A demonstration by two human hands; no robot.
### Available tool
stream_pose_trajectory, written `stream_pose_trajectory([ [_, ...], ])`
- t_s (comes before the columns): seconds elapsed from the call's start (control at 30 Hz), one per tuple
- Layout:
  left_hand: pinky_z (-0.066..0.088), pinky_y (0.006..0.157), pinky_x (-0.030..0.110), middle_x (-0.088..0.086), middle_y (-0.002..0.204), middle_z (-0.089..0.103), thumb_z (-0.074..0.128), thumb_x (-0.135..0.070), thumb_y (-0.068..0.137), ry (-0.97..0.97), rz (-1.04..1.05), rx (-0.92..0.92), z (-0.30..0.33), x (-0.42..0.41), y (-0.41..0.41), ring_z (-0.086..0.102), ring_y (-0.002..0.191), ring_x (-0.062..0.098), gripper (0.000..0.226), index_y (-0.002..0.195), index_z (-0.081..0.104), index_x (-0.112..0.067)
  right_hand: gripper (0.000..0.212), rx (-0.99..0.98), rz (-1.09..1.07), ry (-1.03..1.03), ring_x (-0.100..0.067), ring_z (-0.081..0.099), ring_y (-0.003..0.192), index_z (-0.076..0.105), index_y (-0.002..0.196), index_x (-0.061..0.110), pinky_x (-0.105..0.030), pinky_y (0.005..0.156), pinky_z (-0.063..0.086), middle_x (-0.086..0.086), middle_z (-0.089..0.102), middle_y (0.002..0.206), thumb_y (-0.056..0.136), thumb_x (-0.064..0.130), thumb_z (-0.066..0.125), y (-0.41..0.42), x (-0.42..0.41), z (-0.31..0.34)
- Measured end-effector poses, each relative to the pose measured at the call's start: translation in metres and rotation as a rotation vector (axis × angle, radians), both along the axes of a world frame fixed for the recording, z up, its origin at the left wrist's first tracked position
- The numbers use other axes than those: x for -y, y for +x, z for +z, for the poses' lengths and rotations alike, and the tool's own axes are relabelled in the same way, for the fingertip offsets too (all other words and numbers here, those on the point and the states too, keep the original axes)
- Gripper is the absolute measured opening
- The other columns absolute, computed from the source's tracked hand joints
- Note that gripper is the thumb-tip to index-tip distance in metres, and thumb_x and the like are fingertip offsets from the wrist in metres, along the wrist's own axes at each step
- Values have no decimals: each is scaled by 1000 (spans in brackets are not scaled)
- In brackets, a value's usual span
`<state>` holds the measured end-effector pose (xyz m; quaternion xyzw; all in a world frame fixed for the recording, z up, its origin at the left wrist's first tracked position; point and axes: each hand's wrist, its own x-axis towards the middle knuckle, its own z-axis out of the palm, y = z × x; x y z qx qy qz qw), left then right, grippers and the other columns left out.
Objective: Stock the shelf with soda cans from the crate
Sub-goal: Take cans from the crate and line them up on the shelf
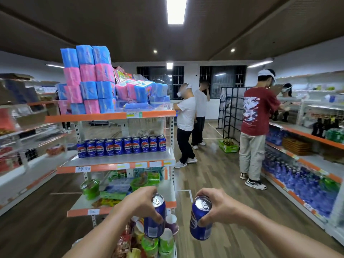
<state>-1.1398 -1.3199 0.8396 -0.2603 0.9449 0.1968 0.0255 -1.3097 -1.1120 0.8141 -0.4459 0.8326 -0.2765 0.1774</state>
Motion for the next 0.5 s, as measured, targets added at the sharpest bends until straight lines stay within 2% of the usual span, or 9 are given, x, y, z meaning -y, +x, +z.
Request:
stream_pose_trajectory([
  [0.1, 43, 77, 27, -6, 132, 56, 89, -45, 65, -25, -52, -4, -6, 34, 5, 52, 102, 12, 78, 129, 48, -26, 67, -16, -23, -7, -4, 64, 92, 61, 109, 32, -24, 76, 59, 13, 62, 105, 48, 35, 87, 16, 31, -4],
  [0.23, 47, 83, 28, -14, 121, 52, 88, -41, 67, -3, -155, 4, -5, 80, 10, 53, 104, 11, 78, 133, 48, -26, 62, -18, -109, -34, 1, 63, 87, 62, 107, 33, -18, 71, 56, 15, 63, 99, 50, 33, 87, 45, 67, -8],
  [0.33, 48, 84, 29, -17, 119, 51, 88, -41, 66, 3, -200, 23, -2, 109, 11, 54, 106, 12, 69, 121, 48, -31, 61, -24, -145, -5, 2, 64, 86, 61, 106, 33, -18, 69, 55, 13, 65, 99, 51, 35, 88, 63, 92, -9],
  [0.4, 50, 81, 30, -14, 118, 55, 88, -43, 63, -6, -209, 32, -2, 125, 12, 57, 106, 13, 65, 113, 49, -29, 62, -29, -159, 15, 1, 63, 87, 61, 108, 33, -16, 66, 53, 13, 64, 101, 52, 34, 88, 73, 106, -8],
  [0.5, 54, 91, 39, -1, 126, 58, 87, -51, 56, -23, -231, 49, -3, 142, 14, 60, 110, 21, 81, 122, 53, -20, 63, -47, -172, 29, 2, 61, 85, 60, 110, 34, -12, 61, 47, 13, 63, 102, 53, 35, 87, 83, 121, -5],
])
